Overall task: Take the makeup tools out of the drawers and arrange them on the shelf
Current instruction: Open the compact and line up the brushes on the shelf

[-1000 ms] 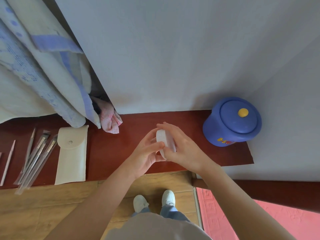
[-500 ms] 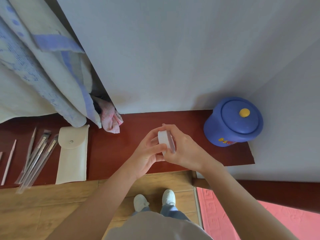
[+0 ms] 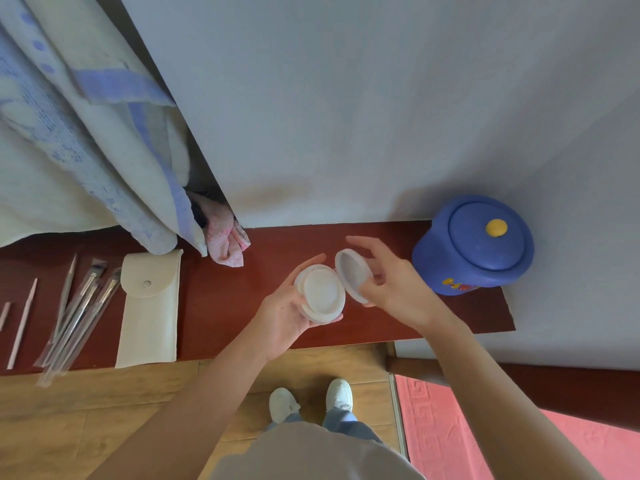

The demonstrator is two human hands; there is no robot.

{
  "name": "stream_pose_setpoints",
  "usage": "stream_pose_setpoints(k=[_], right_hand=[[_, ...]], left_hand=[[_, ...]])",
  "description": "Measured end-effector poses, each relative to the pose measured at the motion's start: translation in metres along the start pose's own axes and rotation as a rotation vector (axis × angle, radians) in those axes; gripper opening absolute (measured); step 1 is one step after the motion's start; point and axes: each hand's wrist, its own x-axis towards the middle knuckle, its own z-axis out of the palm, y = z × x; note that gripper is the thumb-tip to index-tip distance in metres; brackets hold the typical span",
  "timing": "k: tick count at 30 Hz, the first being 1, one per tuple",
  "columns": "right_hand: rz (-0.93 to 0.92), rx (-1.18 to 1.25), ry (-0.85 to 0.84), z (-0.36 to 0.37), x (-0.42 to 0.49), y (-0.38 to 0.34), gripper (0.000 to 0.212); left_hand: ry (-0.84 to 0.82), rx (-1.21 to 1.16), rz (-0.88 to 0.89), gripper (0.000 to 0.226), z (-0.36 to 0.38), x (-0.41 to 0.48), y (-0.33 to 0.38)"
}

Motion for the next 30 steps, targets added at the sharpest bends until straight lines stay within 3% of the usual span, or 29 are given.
stream_pose_setpoints(k=[2, 6, 10, 15, 17, 20, 23, 26, 30], right_hand=[[0.022, 0.104, 0.053, -0.004, 0.004, 0.002, 0.054], [-0.007, 0.058, 0.197, -0.006, 0.016, 0.004, 0.038], [0.037, 0.323, 0.319, -0.003, 0.026, 0.009, 0.027], [0.174, 0.525, 0.227, 0.013, 0.024, 0.013, 0.020], [0.188, 0.555, 0.204, 0.016, 0.022, 0.015, 0.020], [0.186, 0.462, 0.195, 0.018, 0.025, 0.018, 0.022], [0.173, 0.371, 0.165, 0.023, 0.026, 0.019, 0.022], [0.136, 0.305, 0.153, 0.027, 0.026, 0.016, 0.022], [0.111, 0.278, 0.142, 0.031, 0.027, 0.017, 0.017]], left_hand=[[0.006, -0.041, -0.022, 0.083, -0.002, -0.001, 0.000], [0.064, 0.181, -0.029, 0.077, -0.003, -0.004, -0.004], [0.083, 0.172, 0.025, 0.078, -0.002, -0.009, -0.004], [0.135, 0.216, 0.070, 0.081, 0.004, -0.008, -0.005], [0.194, 0.407, 0.064, 0.077, 0.007, -0.007, -0.007], [0.367, 0.990, 0.179, 0.058, 0.012, -0.005, -0.013], [0.487, 1.478, 0.347, 0.073, 0.012, -0.002, -0.025], [0.565, 1.657, 0.354, 0.075, 0.013, 0.000, -0.031], [0.591, 1.647, 0.322, 0.070, 0.016, 0.000, -0.034]])
